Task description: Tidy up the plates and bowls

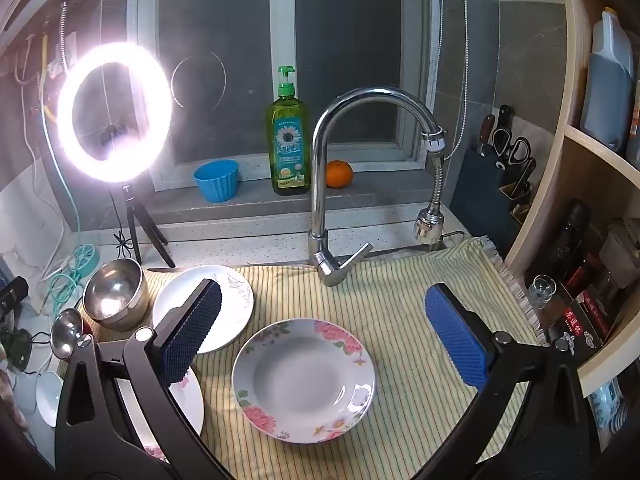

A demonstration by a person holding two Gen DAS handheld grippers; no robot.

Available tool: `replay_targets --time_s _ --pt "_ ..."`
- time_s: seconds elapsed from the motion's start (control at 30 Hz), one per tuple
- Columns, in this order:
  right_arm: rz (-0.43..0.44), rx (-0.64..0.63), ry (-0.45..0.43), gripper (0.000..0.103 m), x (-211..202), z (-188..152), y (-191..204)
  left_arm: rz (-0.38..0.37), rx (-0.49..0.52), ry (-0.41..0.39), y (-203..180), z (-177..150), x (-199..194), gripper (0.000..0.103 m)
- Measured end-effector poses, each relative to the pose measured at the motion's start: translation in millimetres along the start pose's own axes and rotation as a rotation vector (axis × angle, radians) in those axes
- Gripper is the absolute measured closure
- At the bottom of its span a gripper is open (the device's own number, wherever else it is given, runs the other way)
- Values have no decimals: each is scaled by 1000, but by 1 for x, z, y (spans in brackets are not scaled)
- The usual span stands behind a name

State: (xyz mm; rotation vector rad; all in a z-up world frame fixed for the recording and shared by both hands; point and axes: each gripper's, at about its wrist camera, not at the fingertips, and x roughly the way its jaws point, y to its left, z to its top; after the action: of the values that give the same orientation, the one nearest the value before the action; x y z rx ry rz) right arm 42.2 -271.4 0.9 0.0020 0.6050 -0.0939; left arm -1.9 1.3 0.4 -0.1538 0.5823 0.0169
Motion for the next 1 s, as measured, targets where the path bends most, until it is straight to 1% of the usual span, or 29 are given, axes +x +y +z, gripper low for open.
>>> replay_targets --time_s 0.1,0.17,0.23,0.27,0.43,0.47,1.0 --pt "0 1 -5 0 -1 0 0 -5 -59 8 17 -3 0 0" --pt "3 6 1 0 -1 0 -1 24 -44 12 12 -3 0 0" --pt "5 7 6 0 0 0 -2 30 -38 8 6 -6 -1 0" --pt "4 2 -4 0 -2 0 0 29 -43 10 9 -6 -2 0" --pt "4 -4 7 0 -1 0 8 24 -37 19 9 -7 -1 0" --pt "8 -1 4 0 -2 -1 3 24 -38 20 9 -8 -1 0" --pt "4 -3 9 0 4 -1 4 12 -35 34 9 -6 4 0"
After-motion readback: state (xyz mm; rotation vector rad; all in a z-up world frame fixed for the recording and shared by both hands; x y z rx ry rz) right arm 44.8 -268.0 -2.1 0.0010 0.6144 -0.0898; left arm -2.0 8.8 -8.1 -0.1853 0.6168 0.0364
